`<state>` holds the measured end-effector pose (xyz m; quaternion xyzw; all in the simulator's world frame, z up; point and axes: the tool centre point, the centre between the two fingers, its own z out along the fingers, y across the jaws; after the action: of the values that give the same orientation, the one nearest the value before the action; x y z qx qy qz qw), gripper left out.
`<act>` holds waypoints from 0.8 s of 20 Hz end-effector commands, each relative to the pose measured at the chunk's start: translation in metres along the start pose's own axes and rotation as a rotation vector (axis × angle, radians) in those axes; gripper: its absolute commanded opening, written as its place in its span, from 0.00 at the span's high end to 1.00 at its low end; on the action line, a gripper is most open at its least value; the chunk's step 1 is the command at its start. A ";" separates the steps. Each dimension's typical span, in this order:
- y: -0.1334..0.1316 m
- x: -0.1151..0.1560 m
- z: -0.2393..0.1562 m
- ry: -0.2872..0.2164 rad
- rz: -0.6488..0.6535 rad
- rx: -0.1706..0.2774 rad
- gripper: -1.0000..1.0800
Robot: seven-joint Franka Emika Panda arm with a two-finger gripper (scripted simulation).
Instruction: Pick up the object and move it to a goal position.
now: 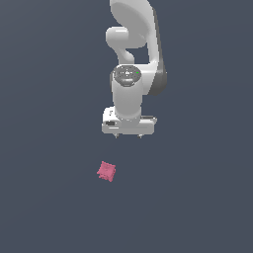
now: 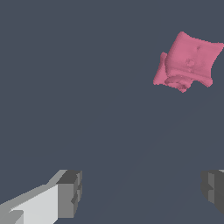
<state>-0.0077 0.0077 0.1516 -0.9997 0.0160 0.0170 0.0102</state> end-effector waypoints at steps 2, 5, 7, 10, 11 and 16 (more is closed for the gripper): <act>0.000 0.000 0.000 0.000 -0.001 0.000 0.04; -0.001 -0.001 -0.004 0.000 -0.011 -0.004 0.04; -0.002 -0.002 -0.009 -0.001 -0.023 -0.008 0.04; -0.003 -0.004 -0.011 -0.001 -0.031 -0.011 0.04; -0.003 -0.004 -0.011 -0.001 -0.031 -0.011 0.04; 0.000 0.001 -0.009 0.000 -0.020 -0.010 0.04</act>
<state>-0.0083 0.0090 0.1617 -0.9998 0.0038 0.0170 0.0055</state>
